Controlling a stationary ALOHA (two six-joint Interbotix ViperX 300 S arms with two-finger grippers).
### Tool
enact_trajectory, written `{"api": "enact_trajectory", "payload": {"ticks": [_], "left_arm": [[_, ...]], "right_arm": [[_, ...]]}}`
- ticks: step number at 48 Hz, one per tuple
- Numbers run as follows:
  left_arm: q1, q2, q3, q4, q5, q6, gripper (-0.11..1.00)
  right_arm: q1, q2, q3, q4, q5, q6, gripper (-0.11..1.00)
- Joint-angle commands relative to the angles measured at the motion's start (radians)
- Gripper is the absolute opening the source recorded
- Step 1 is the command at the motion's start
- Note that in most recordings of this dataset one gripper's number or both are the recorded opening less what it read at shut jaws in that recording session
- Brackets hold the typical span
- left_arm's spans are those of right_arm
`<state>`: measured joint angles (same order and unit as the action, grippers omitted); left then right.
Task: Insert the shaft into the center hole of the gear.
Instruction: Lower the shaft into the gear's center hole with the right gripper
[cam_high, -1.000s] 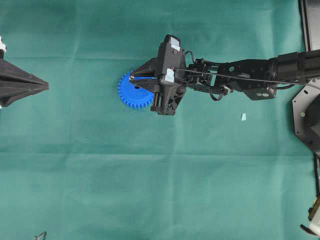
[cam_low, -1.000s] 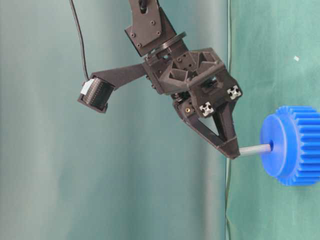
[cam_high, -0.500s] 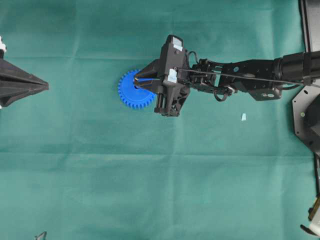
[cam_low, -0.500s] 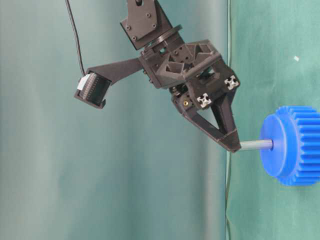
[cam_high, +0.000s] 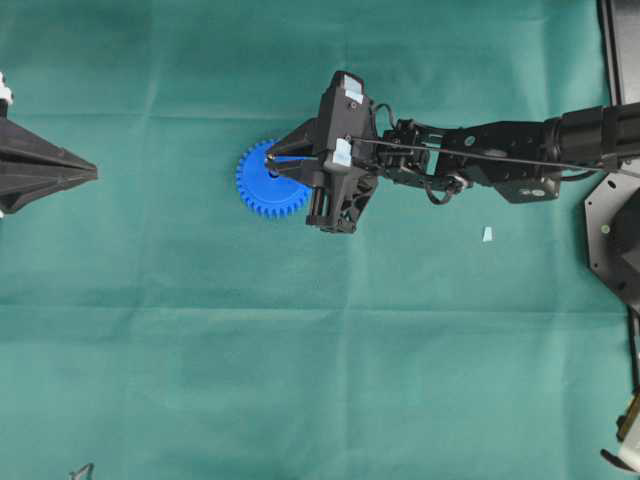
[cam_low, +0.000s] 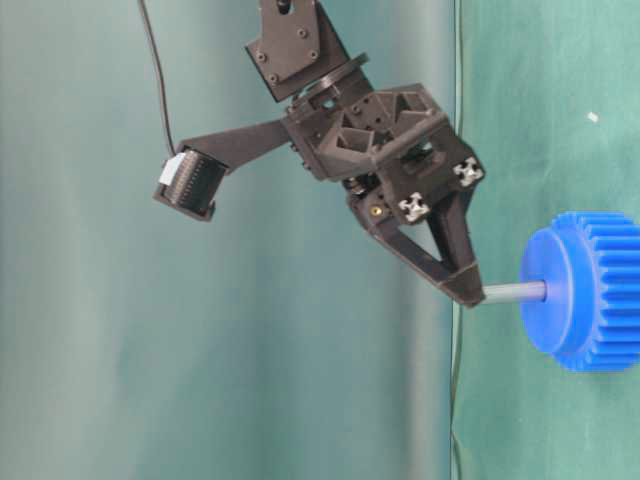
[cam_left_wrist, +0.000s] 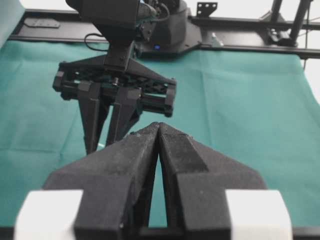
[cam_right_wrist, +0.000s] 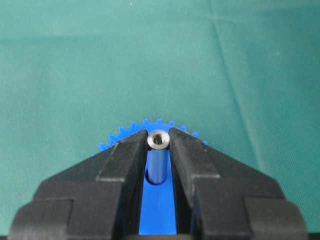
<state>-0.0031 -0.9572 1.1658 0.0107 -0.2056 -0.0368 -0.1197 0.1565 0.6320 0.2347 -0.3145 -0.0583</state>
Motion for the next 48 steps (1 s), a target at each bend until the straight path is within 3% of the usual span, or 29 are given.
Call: {"api": "enact_trajectory", "payload": {"ticks": [1, 48], "left_arm": [[0.003, 0.006, -0.021, 0.000, -0.005, -0.002, 0.02], [0.003, 0.006, -0.021, 0.002, 0.000, -0.002, 0.02]], "right_arm": [[0.000, -0.009, -0.015, 0.003, -0.015, 0.002, 0.16], [0.000, 0.046, -0.014, 0.014, -0.008, 0.003, 0.16]]}}
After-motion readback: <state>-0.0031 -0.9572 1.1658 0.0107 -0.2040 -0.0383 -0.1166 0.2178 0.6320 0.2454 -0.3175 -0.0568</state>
